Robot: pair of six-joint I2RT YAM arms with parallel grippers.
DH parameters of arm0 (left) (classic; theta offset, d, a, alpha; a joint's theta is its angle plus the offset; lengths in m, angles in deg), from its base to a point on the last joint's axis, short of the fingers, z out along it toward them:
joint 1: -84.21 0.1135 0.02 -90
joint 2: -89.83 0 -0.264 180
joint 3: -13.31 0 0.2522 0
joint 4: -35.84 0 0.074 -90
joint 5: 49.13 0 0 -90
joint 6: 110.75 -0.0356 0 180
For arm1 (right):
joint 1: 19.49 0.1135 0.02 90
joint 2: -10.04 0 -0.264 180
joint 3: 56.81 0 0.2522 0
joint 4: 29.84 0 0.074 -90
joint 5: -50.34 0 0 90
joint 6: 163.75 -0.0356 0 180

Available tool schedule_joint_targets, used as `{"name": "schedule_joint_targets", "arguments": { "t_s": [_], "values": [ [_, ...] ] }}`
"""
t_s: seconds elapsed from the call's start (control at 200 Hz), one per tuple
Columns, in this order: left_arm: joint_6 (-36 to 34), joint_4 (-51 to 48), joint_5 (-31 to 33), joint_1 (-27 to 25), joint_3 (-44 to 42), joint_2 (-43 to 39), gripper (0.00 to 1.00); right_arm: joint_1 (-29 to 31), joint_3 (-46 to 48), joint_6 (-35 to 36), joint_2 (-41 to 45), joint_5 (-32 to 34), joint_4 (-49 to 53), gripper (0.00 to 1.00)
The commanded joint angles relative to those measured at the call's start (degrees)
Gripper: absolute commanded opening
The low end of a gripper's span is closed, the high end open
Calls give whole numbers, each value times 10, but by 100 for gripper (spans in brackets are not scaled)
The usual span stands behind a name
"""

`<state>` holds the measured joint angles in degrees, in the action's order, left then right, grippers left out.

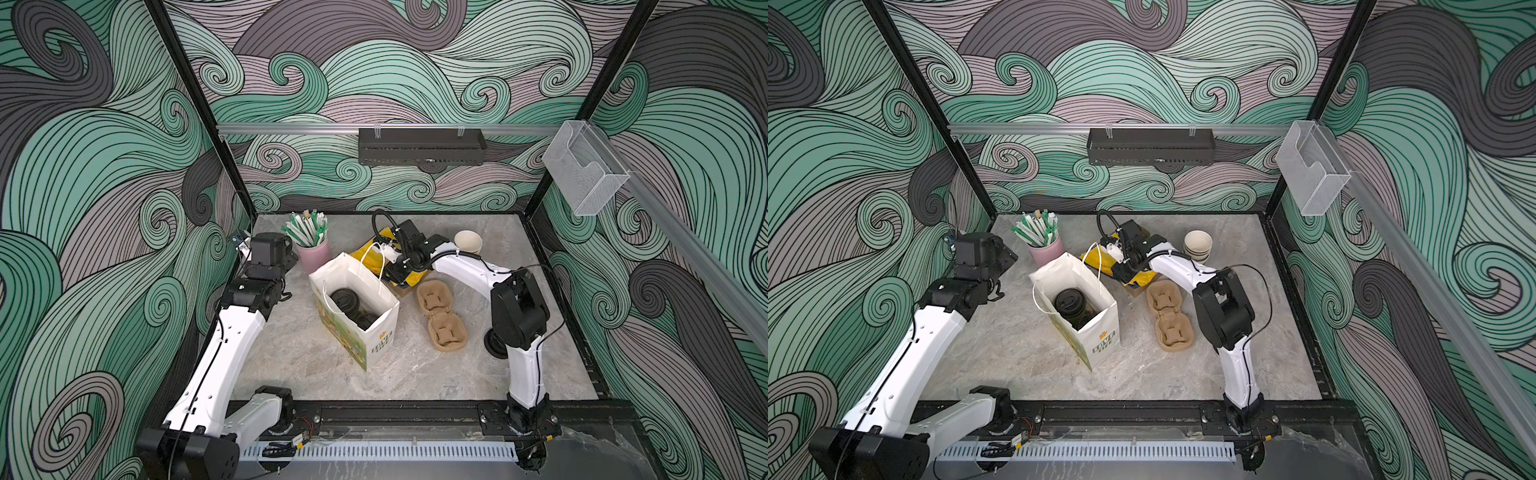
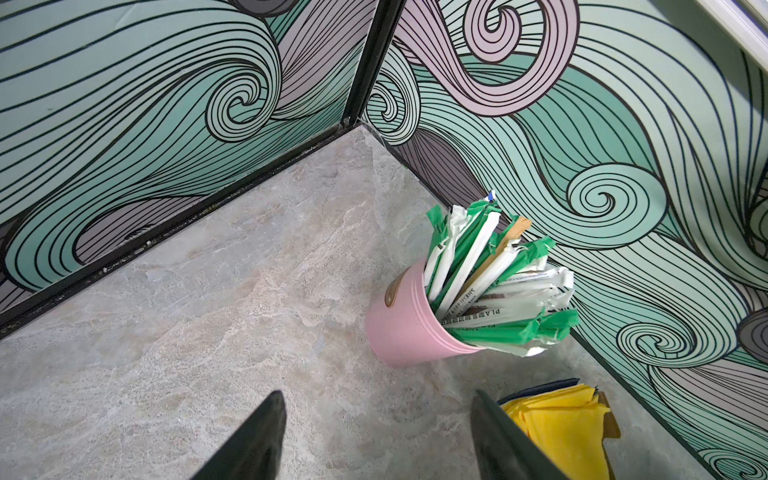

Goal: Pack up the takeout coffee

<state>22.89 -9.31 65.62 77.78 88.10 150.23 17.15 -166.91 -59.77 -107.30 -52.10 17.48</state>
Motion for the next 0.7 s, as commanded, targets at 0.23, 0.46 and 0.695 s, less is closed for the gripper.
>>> {"name": "schedule_joint_targets", "arguments": {
  "t_s": [0.23,0.46,0.695],
  "values": [
    [-25,-18,-26,3,21,-18,72,-14,4,-251,54,-50,-71,58],
    [-37,-38,-41,3,56,8,72,-3,-102,-302,-38,4,24,54],
    [-25,-62,-35,4,70,5,72,2,-142,-250,-72,-1,66,56]
  ]
}}
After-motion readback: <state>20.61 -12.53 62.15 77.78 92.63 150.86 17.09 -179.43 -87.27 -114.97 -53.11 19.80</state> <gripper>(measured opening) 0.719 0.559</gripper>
